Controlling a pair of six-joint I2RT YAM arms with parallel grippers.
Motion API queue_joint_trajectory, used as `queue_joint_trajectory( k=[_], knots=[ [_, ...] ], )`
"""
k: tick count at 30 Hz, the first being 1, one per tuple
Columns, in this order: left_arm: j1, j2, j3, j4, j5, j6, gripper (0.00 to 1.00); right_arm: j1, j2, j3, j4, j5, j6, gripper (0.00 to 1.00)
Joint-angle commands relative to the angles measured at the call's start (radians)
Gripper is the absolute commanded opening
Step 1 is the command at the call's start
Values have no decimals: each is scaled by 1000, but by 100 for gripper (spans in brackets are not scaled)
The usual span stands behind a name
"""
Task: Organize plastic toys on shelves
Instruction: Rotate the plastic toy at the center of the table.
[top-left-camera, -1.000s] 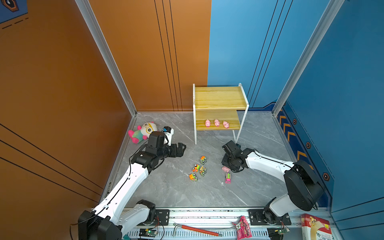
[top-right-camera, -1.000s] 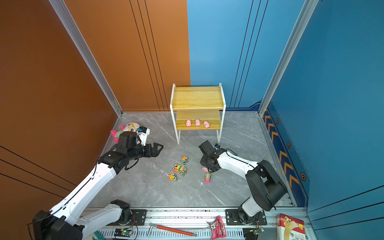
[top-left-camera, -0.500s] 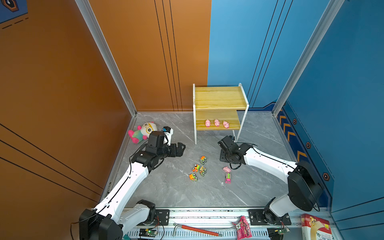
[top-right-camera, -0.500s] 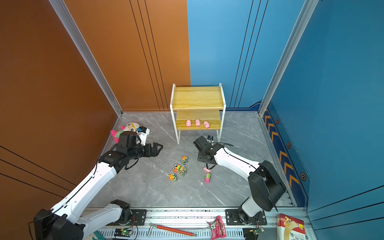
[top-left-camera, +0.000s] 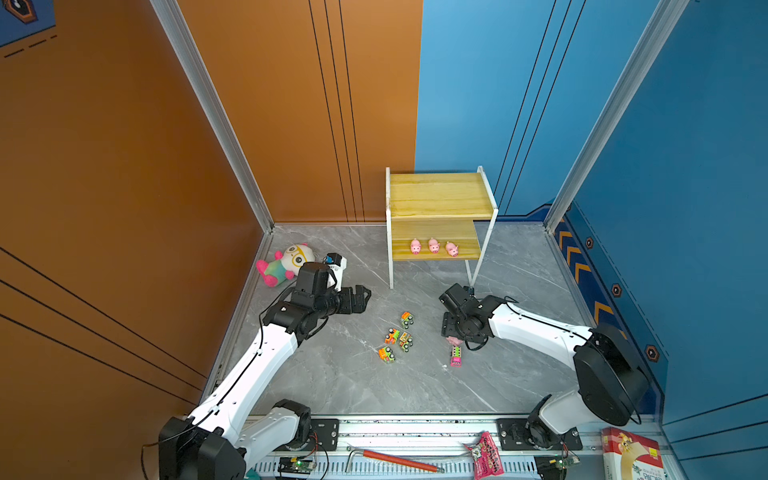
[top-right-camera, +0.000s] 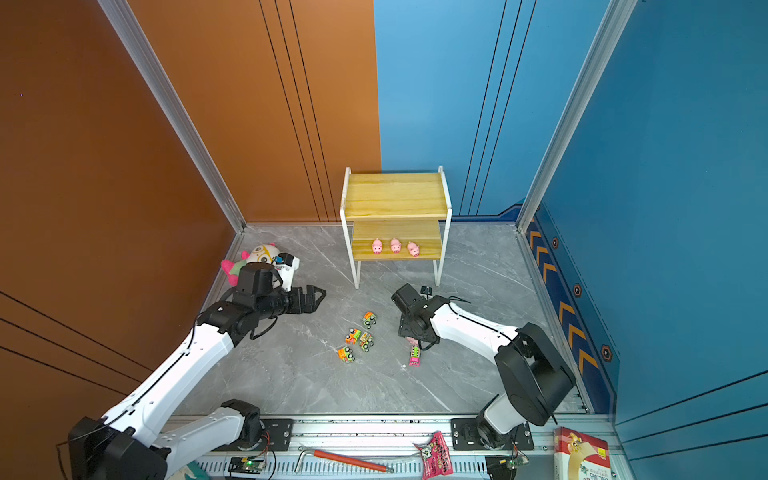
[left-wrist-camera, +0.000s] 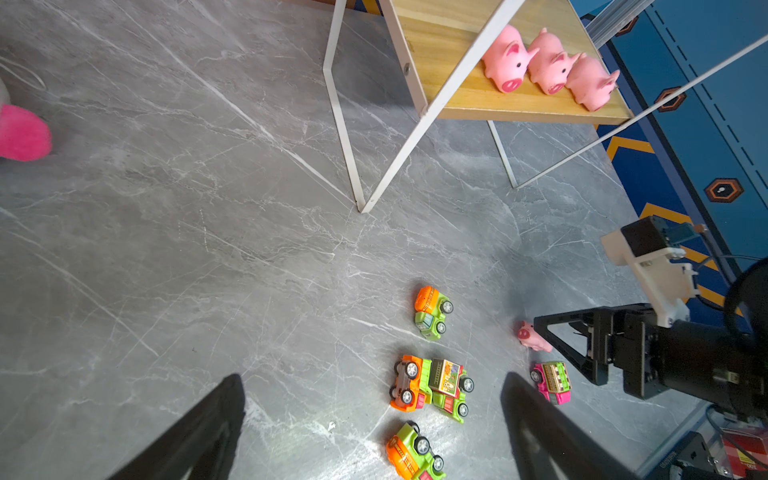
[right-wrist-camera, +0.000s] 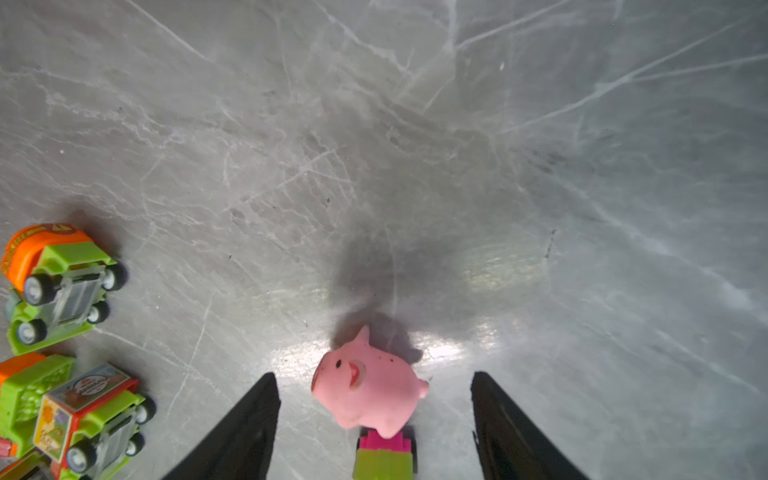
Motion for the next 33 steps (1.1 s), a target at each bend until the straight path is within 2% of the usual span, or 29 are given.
queue_joint_trajectory(
  k=[1,9,13,20,25,33],
  knots=[
    [8,-10,15,-25,-4,21,97,3,44,16,29,-47,32,72],
    [18,-7,18,-24,7,20,97,3,75,14,30,-46,36,65],
    [21,-8,16,-24,8,18,97,-2,87,17,40,-55,30,56],
    [24,-7,17,-23,8,18,97,-3,110,40,42,-76,10,46],
    [28,-5,16,-23,6,18,97,-1,91,43,45,-39,-7,41],
    [31,3,18,-23,7,18,97,45,40,31,50,113,-88,35]
  ],
)
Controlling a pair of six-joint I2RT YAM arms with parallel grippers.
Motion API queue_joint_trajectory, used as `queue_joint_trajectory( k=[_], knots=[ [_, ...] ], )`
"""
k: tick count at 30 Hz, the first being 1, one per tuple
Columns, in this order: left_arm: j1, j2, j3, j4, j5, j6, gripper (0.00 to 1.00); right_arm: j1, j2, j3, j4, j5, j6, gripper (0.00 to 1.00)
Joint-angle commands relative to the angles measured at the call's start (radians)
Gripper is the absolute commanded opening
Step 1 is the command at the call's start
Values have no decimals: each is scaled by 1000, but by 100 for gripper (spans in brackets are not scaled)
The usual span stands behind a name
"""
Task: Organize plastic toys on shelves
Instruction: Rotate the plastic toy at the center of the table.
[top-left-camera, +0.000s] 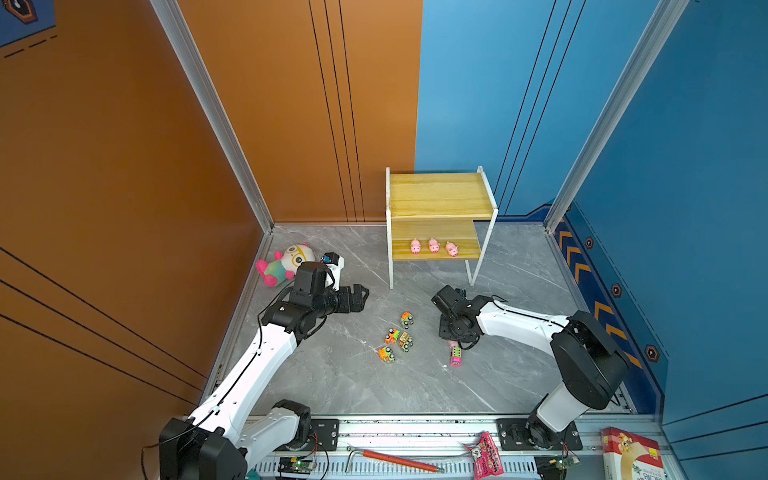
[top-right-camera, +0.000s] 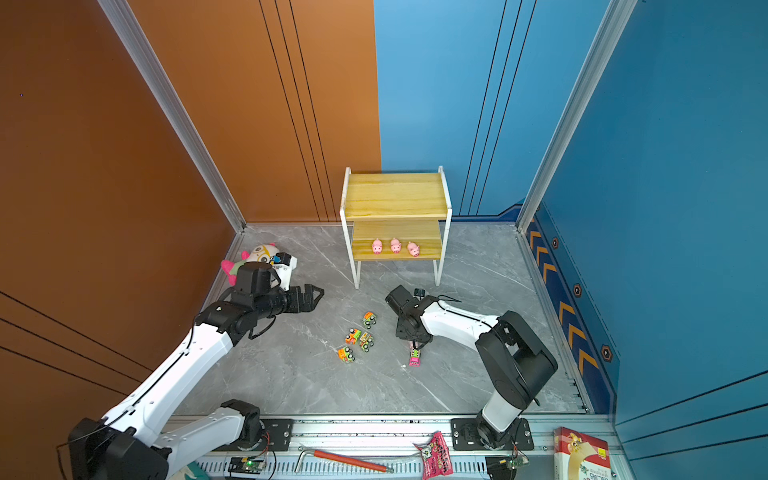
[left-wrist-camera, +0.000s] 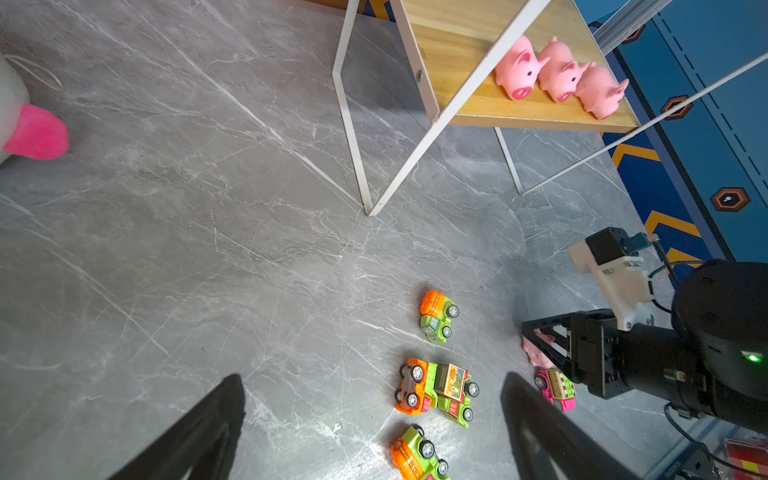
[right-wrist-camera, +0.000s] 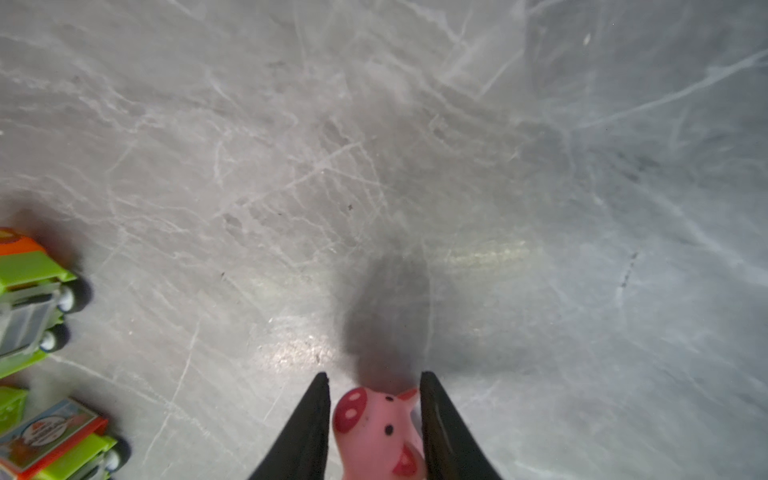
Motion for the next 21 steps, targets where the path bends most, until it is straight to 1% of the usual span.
queue_joint_trajectory(
  k=[1,3,5,9,11,21],
  knots=[
    [11,4,18,-23,8,18,97,18,-36,10,5,97,-57,34],
    [12,6,19,-24,8,18,97,28,-38,9,6,111,-72,32],
    [12,9,18,-23,9,18,97,40,-38,9,7,125,-90,33],
    [12,14,18,-23,9,18,96,51,-39,-6,7,145,-126,42],
    [13,15,18,-23,6,19,97,53,-42,-18,7,149,-138,44],
    [13,26,19,-23,8,18,96,74,-89,-56,0,180,-152,45]
  ],
)
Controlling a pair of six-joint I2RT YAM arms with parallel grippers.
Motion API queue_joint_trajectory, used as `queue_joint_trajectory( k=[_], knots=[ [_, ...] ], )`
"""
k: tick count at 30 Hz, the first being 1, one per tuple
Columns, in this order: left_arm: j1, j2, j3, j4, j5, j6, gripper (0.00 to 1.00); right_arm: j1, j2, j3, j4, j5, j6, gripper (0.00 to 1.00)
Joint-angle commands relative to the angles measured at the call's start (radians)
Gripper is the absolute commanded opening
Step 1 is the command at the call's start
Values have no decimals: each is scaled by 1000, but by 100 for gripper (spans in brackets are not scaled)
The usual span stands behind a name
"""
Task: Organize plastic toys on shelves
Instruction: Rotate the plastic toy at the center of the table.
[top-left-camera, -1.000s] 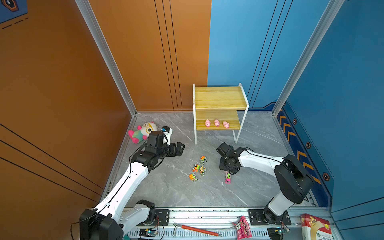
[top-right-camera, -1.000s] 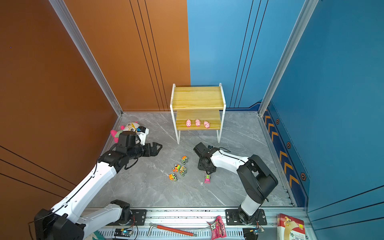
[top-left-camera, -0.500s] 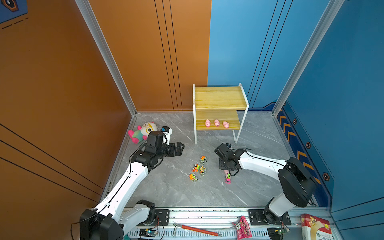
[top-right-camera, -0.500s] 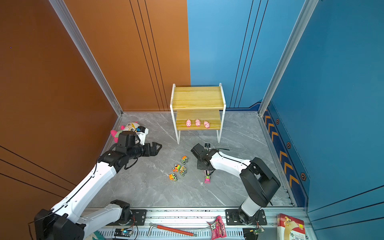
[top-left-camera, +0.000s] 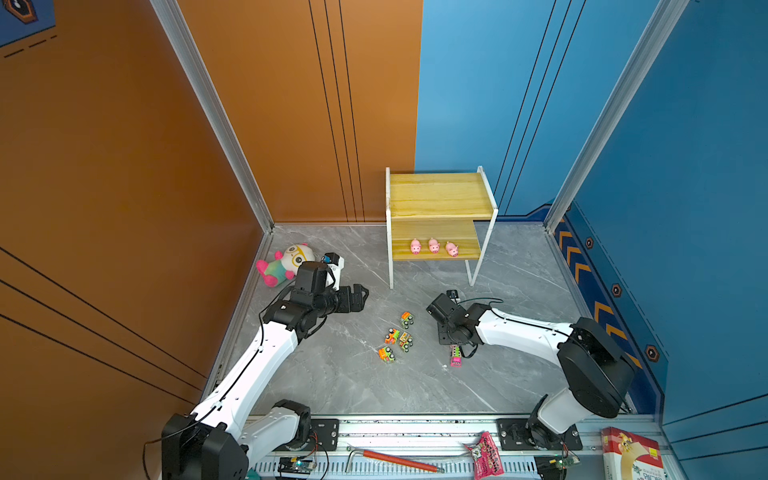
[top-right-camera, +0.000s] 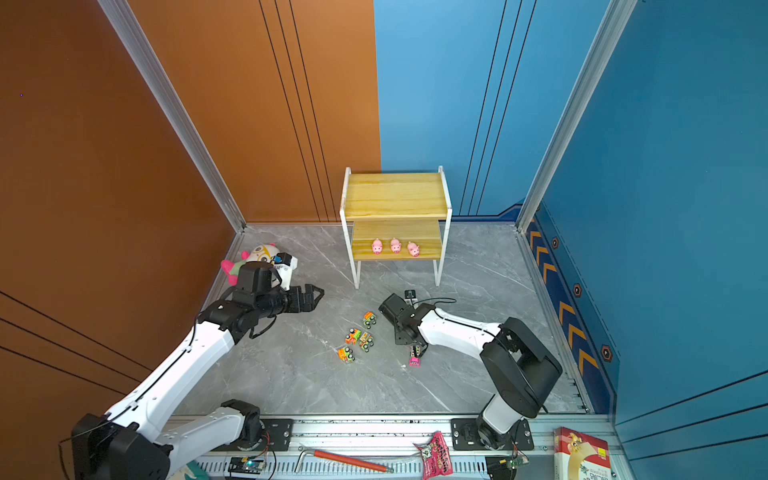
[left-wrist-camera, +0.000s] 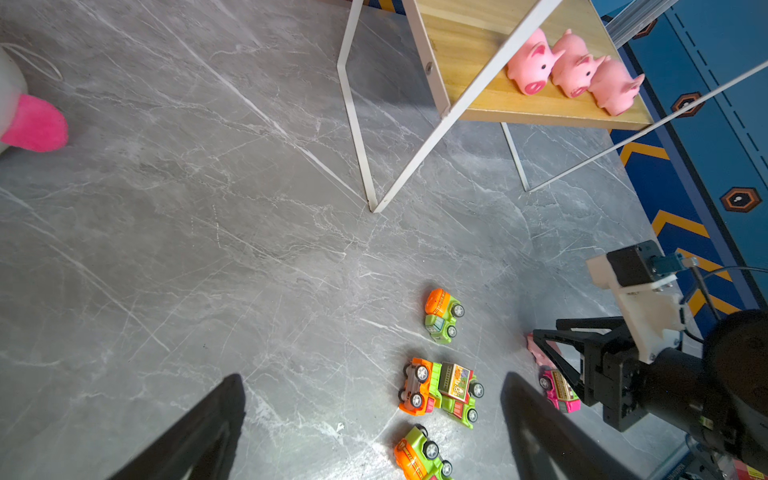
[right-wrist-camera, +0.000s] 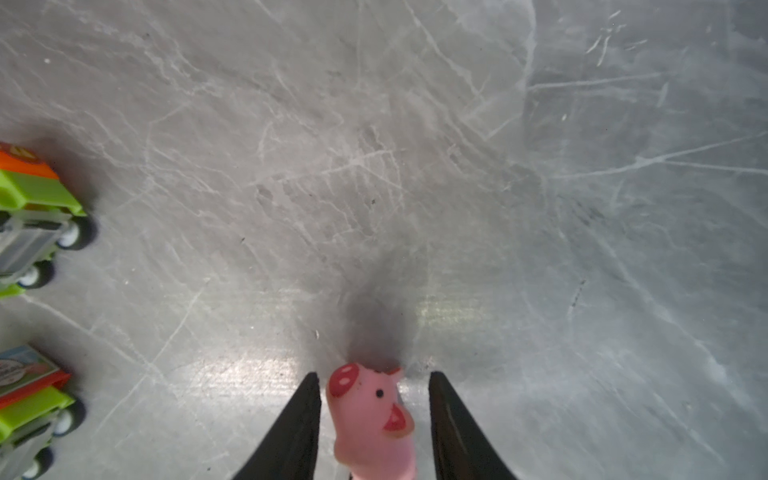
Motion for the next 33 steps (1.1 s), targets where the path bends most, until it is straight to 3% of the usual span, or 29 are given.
queue_joint_trajectory(
  k=[1,19,33],
  knots=[
    [8,7,19,-23,8,19,96,4,-42,-17,-12,50,-27,45],
    [8,13,19,-24,7,18,96,-3,-99,-113,164,-114,-58,43],
    [8,14,20,-23,14,17,96,68,-96,-112,174,-126,-14,37]
  ],
)
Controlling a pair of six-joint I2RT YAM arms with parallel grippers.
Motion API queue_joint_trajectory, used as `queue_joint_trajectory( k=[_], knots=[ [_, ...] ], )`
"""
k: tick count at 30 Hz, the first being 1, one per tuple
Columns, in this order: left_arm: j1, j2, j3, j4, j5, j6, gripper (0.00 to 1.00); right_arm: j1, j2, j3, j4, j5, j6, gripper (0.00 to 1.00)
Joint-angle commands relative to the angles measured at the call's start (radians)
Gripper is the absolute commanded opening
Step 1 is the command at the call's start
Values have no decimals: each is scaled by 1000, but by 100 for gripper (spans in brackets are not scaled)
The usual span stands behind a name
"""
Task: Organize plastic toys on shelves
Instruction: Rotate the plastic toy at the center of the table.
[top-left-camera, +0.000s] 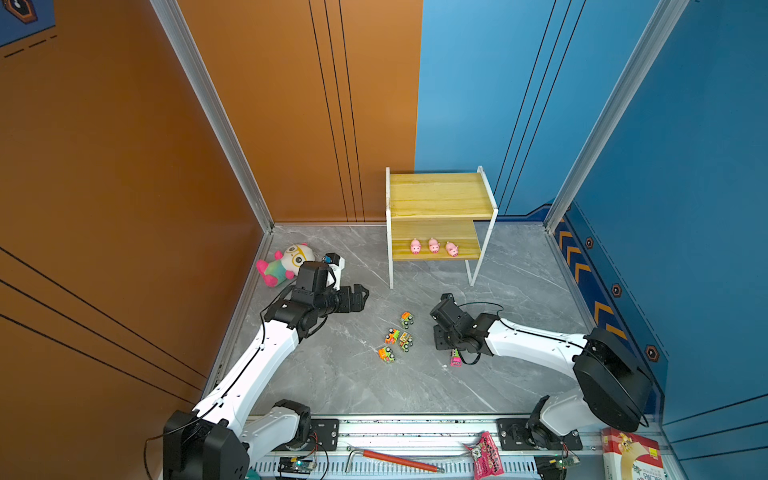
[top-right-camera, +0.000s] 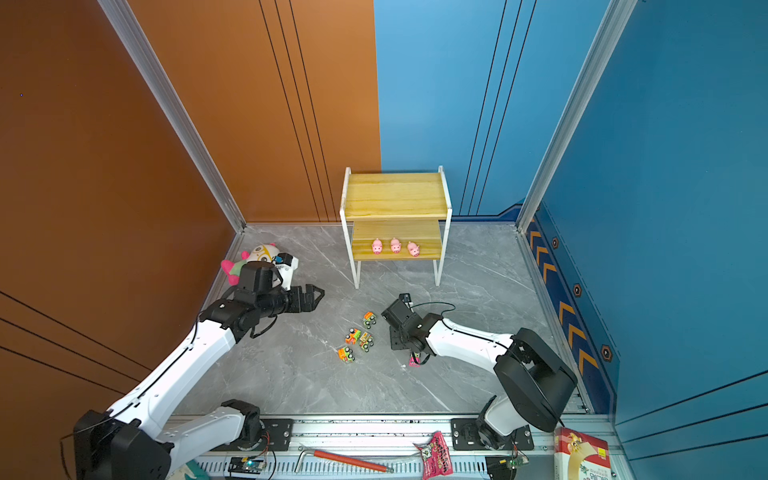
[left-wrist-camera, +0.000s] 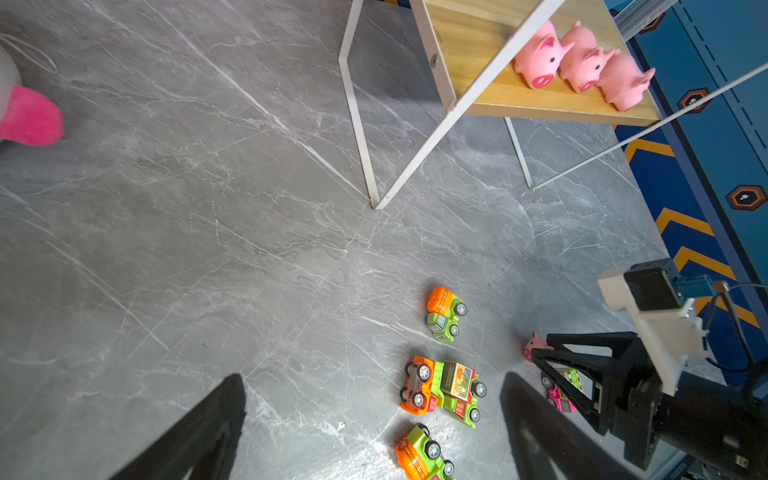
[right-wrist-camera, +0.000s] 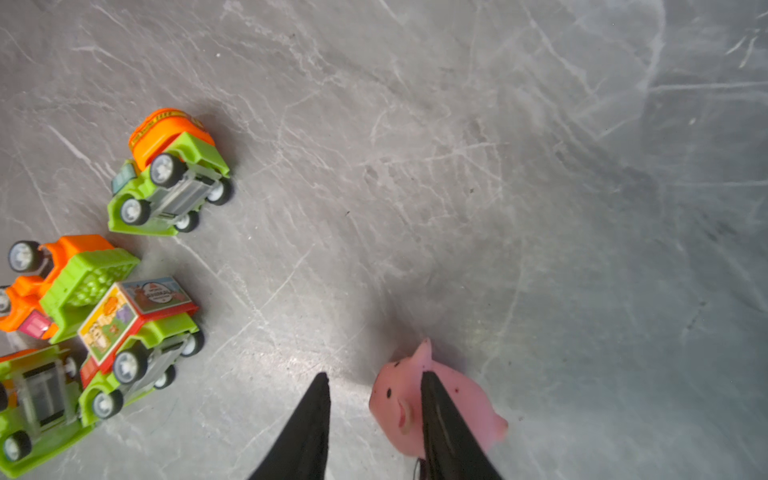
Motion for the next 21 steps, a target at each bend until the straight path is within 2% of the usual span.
queue_joint_trajectory(
  k=[1,11,21],
  knots=[
    [8,2,20,-24,15,16,96,28,-18,-13,-9,8,29,37],
    [8,6,21,-23,18,14,96,51,-77,-56,-65,77,33,35],
    [5,10,20,-23,13,15,96,44,-69,-13,-115,141,-21,38]
  ],
)
